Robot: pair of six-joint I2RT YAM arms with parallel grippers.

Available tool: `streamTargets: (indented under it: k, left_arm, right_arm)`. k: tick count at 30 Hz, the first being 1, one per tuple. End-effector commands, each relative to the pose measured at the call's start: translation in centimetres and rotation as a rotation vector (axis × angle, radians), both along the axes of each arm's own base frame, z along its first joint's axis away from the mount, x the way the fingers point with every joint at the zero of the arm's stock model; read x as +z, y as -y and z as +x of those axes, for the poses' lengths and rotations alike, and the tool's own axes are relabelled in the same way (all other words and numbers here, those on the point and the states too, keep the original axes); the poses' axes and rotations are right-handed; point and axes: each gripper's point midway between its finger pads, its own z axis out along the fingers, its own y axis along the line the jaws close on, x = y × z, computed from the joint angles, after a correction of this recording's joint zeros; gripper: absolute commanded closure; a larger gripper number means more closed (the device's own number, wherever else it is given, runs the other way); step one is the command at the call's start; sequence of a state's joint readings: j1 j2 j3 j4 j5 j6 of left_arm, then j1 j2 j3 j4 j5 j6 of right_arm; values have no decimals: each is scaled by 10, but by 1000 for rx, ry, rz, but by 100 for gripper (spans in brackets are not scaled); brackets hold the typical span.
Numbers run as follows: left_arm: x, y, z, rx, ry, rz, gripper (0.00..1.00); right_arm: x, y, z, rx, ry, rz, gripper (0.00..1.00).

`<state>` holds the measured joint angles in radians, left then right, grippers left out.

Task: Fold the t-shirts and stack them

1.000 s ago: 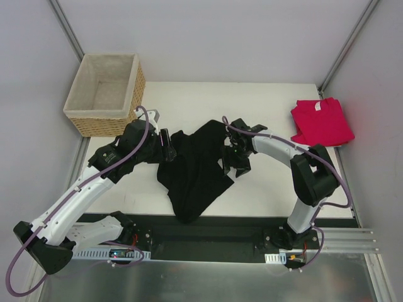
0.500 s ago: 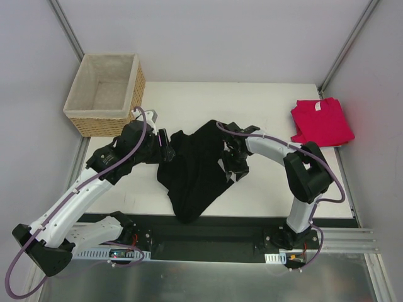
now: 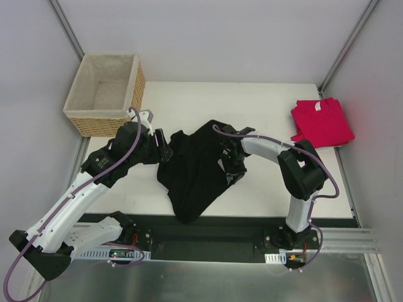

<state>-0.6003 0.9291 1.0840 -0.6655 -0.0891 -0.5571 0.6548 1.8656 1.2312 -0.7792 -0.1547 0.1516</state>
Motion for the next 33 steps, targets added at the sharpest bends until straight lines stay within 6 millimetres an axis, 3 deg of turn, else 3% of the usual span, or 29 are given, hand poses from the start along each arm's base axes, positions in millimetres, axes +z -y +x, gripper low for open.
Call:
streamTargets:
  k: [1,7,10,13,17,21,23,31,33]
  left_arm:
    - [6,-8,0,17,31,11,44]
    - [7,-10,0,23,34,13,44]
    - [6,-10,0,26,29,13,45]
    - [-1,-8,1,20,4,22,45]
    - [-26,-2,0,14,-78,40,45]
    - [-49,3,2,12,-144,57,45]
    - [-62,8,2,0,-172,57,45]
    - [-103,21,6,-8,-250,44,46]
    - [-104,30,11,-29,-241,12,46]
  right_arm:
    - [3,-13,1,-6,-11,26,73]
    - [3,-13,1,-7,-4,19,98]
    - [6,-5,4,-16,28,-14,100]
    - [21,14,9,-16,97,-109,100]
    - [56,48,1,-35,175,-209,100]
    - [97,67,-12,-107,283,-179,100]
    - [104,71,-20,-128,278,-166,100]
    - [88,82,-70,-154,171,-182,100]
    - [81,86,-80,-152,147,-207,100]
